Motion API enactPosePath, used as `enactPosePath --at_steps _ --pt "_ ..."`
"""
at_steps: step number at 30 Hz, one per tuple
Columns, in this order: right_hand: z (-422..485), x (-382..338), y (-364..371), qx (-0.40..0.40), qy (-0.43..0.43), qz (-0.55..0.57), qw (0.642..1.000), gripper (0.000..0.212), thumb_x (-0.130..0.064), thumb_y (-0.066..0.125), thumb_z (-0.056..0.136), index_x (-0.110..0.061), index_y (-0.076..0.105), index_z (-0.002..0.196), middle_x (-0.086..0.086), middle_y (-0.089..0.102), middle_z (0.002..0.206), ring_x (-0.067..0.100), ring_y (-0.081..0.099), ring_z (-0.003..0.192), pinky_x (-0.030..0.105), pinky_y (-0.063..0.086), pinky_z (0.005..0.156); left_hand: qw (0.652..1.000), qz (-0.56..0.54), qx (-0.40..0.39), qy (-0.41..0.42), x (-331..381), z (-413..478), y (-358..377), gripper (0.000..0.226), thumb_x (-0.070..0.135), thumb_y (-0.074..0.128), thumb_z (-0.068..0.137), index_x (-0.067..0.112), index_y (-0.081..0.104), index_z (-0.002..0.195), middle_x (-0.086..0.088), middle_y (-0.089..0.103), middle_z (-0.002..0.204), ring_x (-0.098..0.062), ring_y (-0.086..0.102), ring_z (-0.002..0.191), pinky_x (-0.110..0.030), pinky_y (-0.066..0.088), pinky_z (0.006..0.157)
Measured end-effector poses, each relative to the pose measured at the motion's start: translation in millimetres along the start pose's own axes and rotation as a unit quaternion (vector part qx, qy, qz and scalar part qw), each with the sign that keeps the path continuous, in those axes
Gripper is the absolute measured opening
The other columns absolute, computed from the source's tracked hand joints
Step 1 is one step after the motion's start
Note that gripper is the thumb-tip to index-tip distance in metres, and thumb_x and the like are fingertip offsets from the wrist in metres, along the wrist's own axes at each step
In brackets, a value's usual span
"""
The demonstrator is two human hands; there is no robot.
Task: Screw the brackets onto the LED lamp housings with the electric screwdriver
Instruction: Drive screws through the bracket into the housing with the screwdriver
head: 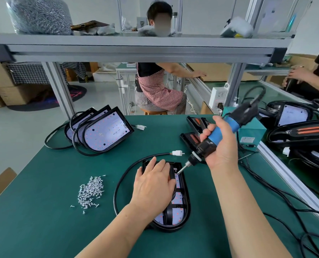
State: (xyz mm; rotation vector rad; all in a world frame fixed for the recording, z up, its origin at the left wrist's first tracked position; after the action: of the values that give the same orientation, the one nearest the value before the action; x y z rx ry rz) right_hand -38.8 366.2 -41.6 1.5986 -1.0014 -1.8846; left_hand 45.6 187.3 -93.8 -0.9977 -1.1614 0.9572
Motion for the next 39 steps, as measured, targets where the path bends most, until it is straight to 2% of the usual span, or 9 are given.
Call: enactPosePath --at_steps 3,11,18,23,26,27,29,34,39 --pt "-11 6 -31 0.053 0.027 0.06 0.996 0.012 -0.016 0.066 0.095 -0.013 0.054 0.094 -0.002 0.052 0.068 0.008 0.049 0.055 0.019 0.046 0.052 1.0 -0.008 -0.002 -0.003 0 0 0 0.05 0.044 0.039 0.103 0.026 0.039 0.149 0.016 0.034 0.156 -0.012 0.009 0.154 -0.046 0.017 0.122" --pt "-33 44 -82 0.099 0.113 0.166 0.975 0.019 -0.027 0.065 0.095 -0.009 0.057 0.094 -0.004 0.049 0.071 0.005 0.051 0.055 0.015 0.048 0.051 1.0 -0.011 0.009 0.001 -1 1 -1 0.049 0.044 0.04 0.101 0.027 0.041 0.147 0.017 0.036 0.155 -0.012 0.011 0.153 -0.046 0.017 0.123" --pt "-28 60 -95 0.088 0.145 0.138 0.976 0.023 -0.031 0.066 0.094 -0.01 0.056 0.096 -0.003 0.048 0.07 0.006 0.049 0.058 0.016 0.047 0.054 1.0 -0.009 0.0 0.015 2 1 -2 0.053 0.045 0.034 0.104 0.023 0.036 0.152 0.012 0.031 0.161 -0.015 0.01 0.155 -0.047 0.0 0.124" --pt "-22 60 -97 0.077 0.139 0.13 0.979 0.025 -0.031 0.066 0.094 -0.009 0.055 0.099 -0.003 0.048 0.075 0.005 0.051 0.061 0.016 0.049 0.057 0.992 -0.116 0.051 0.011 -8 -8 -18 0.055 0.043 0.03 0.107 0.018 0.034 0.155 0.005 0.03 0.163 -0.011 0.017 0.153 -0.039 -0.003 0.126" --pt "-23 62 -95 0.074 0.139 0.13 0.979 0.025 -0.031 0.066 0.095 -0.009 0.055 0.096 -0.003 0.049 0.074 0.005 0.052 0.06 0.016 0.049 0.058 0.977 -0.165 0.134 -0.017 -35 -24 -41 0.039 0.03 0.05 0.103 0.012 0.059 0.137 -0.002 0.058 0.14 -0.019 0.048 0.133 -0.035 0.024 0.12" --pt "-24 63 -95 0.074 0.139 0.131 0.979 0.024 -0.031 0.065 0.095 -0.009 0.056 0.096 -0.003 0.05 0.073 0.005 0.052 0.06 0.016 0.049 0.058 0.973 -0.16 0.163 -0.033 -49 -31 -50 0.028 0.023 0.058 0.098 0.012 0.068 0.122 -0.004 0.066 0.124 -0.023 0.056 0.118 -0.038 0.036 0.11" --pt "-24 64 -95 0.076 0.14 0.132 0.978 0.025 -0.032 0.066 0.095 -0.009 0.056 0.096 -0.003 0.05 0.073 0.005 0.052 0.061 0.015 0.049 0.058 0.972 -0.126 0.183 -0.078 -79 -44 -60 0.009 0.013 0.065 0.089 0.014 0.073 0.093 -0.003 0.066 0.094 -0.028 0.059 0.092 -0.043 0.046 0.09" --pt "-23 65 -94 0.072 0.147 0.127 0.978 0.024 -0.033 0.066 0.095 -0.011 0.056 0.094 -0.004 0.049 0.072 0.004 0.052 0.06 0.015 0.048 0.058 0.977 -0.087 0.06 -0.184 -151 -67 -56 0.009 0.015 0.065 0.084 0.021 0.068 0.077 0.011 0.059 0.074 -0.02 0.06 0.08 -0.032 0.045 0.075" --pt "-24 65 -94 0.068 0.147 0.118 0.98 0.025 -0.035 0.065 0.095 -0.011 0.056 0.094 -0.005 0.048 0.072 0.004 0.05 0.061 0.014 0.046 0.06 0.978 -0.078 0.0 -0.195 -178 -77 -52 0.009 0.022 0.077 0.079 0.024 0.069 0.08 0.014 0.06 0.071 -0.014 0.06 0.076 -0.028 0.04 0.07"
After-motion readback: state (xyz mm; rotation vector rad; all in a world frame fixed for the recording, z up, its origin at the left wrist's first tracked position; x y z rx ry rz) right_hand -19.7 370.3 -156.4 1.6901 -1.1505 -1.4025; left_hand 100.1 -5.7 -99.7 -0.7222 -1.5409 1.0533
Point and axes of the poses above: each hand's wrist, its own z-axis towards the middle knuckle, its own y-axis out of the palm, x = y × z, the point moved 9 cm from there along z, towards the middle knuckle
